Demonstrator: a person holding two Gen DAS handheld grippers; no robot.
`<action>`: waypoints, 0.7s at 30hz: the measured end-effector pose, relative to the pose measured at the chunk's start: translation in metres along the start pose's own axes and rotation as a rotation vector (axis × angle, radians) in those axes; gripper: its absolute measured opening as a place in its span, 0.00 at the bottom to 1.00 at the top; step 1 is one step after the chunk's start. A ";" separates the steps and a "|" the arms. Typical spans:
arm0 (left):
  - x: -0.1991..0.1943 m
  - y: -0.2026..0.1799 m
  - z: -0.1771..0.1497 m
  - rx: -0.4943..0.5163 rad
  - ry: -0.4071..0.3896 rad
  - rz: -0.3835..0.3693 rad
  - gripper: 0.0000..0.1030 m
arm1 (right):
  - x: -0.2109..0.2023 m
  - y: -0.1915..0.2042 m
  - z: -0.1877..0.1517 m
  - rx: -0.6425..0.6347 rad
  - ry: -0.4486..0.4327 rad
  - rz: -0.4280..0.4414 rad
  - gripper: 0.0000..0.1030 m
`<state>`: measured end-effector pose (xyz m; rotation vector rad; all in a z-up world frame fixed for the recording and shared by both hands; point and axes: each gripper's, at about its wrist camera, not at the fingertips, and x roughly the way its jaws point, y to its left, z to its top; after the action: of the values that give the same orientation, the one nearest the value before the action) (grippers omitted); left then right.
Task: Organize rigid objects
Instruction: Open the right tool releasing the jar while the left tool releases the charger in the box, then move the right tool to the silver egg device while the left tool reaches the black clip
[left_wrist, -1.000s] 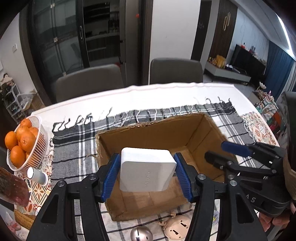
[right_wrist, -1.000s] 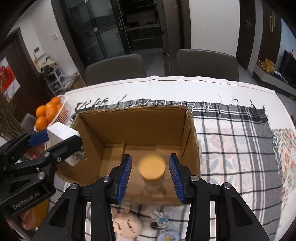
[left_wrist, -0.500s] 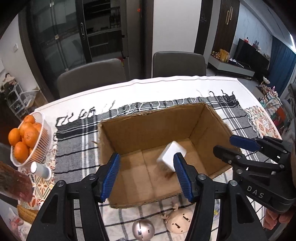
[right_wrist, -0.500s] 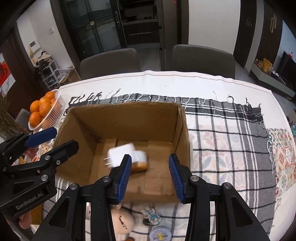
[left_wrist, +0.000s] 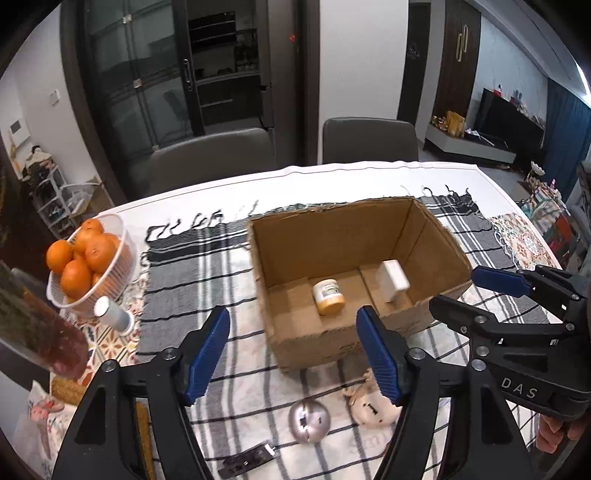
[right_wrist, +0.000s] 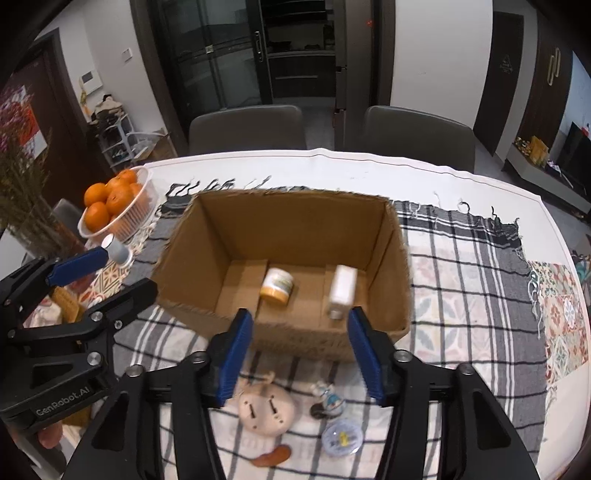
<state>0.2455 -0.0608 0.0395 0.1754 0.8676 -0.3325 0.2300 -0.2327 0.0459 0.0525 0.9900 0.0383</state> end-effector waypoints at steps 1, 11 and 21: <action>-0.002 0.002 -0.003 0.001 0.000 0.005 0.72 | -0.001 0.003 -0.002 -0.003 0.002 -0.001 0.57; -0.008 0.011 -0.029 0.040 0.037 0.035 0.76 | 0.002 0.022 -0.021 -0.030 0.065 0.017 0.63; -0.001 0.022 -0.064 0.028 0.111 0.040 0.77 | 0.011 0.039 -0.044 -0.054 0.115 0.036 0.63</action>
<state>0.2072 -0.0224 -0.0002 0.2388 0.9685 -0.3003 0.1985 -0.1919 0.0150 0.0183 1.1022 0.1020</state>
